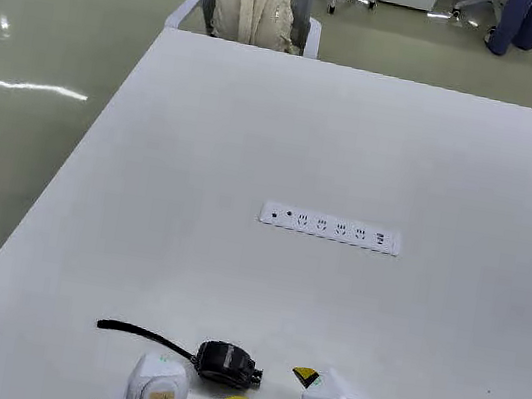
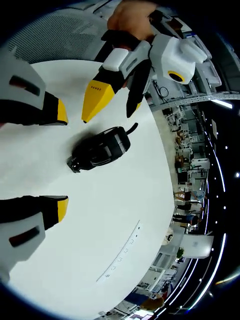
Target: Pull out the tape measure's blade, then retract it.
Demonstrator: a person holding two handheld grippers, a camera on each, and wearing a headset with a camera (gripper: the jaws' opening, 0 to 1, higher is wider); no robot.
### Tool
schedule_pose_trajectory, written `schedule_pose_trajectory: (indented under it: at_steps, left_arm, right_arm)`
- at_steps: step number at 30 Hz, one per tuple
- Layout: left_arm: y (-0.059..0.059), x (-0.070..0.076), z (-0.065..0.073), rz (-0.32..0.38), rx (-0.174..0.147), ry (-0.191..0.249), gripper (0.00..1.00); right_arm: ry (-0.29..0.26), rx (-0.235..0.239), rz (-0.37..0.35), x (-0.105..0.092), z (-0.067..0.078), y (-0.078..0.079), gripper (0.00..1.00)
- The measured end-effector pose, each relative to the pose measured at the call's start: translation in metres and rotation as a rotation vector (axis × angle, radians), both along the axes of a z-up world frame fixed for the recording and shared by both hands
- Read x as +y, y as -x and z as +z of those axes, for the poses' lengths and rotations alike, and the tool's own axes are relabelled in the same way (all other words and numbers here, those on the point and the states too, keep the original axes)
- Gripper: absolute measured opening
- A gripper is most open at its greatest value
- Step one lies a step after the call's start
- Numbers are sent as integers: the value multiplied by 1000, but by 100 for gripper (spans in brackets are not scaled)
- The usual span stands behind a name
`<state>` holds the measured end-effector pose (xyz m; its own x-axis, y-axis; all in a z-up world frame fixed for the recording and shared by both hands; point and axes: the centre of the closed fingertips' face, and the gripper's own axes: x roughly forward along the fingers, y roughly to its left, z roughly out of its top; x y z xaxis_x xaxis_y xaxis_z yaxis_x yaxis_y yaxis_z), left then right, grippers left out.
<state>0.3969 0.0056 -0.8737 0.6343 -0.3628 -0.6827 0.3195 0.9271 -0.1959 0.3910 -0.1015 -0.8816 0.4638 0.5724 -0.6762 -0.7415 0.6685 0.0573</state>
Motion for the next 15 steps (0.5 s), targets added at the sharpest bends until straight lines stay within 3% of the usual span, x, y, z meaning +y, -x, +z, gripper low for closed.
schedule_pose_trajectory:
  at_steps: [4,15]
  left_arm:
    - [0,3,3,-18,-23,-5,91]
    - [5,11,5,-49,-31,-16,93]
  right_arm:
    - [-12,6,-44,-4,3,4,60]
    - [-50,21,-154,-14,14,14,66]
